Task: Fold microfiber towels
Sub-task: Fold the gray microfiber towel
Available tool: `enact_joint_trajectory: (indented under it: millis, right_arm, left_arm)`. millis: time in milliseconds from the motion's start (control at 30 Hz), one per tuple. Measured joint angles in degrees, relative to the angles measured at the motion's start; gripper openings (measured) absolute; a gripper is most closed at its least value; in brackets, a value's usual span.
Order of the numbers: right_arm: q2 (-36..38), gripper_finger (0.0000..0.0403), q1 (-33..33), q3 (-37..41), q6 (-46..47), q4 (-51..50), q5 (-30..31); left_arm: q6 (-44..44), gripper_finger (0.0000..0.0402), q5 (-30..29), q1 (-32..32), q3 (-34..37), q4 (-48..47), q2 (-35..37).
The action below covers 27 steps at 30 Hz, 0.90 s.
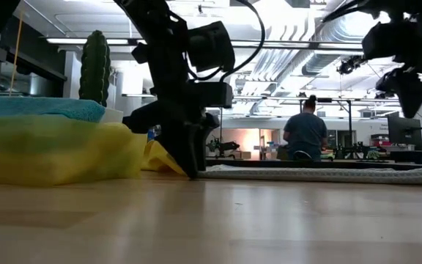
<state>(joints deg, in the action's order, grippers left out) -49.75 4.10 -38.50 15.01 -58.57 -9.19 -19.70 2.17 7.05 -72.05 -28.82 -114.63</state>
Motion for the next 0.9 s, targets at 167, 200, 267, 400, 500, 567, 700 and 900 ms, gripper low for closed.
enact_joint_trajectory:
  millis: [167, 200, 267, 400, 500, 567, 700, 900]
  right_arm:
    - [-5.8, 0.0224, 5.3, 0.0, 7.2, 0.1, 1.6]
    - [-7.2, 0.0224, 6.3, 0.0, 8.7, 0.1, 2.8]
    - [-10.1, 0.0224, 8.1, 0.0, 11.4, 0.6, 5.1]
    - [-15.5, 0.0224, 11.1, 0.0, 13.4, 3.6, 7.2]
    - [-19.4, 0.0224, 13.4, 0.0, 13.1, 5.2, 8.5]
    - [-21.7, 0.0224, 14.8, 0.0, 13.0, 5.0, 10.4]
    - [-25.0, 0.0224, 16.8, 0.0, 13.2, 5.1, 13.8]
    - [-27.4, 0.0206, 17.8, 0.2, 13.2, 6.0, 15.0]
  left_arm:
    - [1.5, 0.0126, 0.0, 0.0, 0.0, 0.1, 0.0]
    - [1.6, 0.0126, 0.0, 0.0, 0.0, 0.1, 0.0]
    - [1.6, 0.0126, 0.0, 0.0, 0.1, 0.1, -0.1]
    - [1.7, 0.0126, 0.1, 0.0, 0.1, 0.1, -0.1]
    - [1.6, 0.0126, 0.1, 0.0, 0.1, 0.2, -0.1]
    - [1.6, 0.0126, 0.2, 0.0, 0.1, 0.2, -0.1]
    - [1.6, 0.0126, 0.2, 0.0, 0.1, 0.3, -0.1]
    - [1.5, 0.0126, 0.2, 0.0, 0.2, 0.5, -0.1]
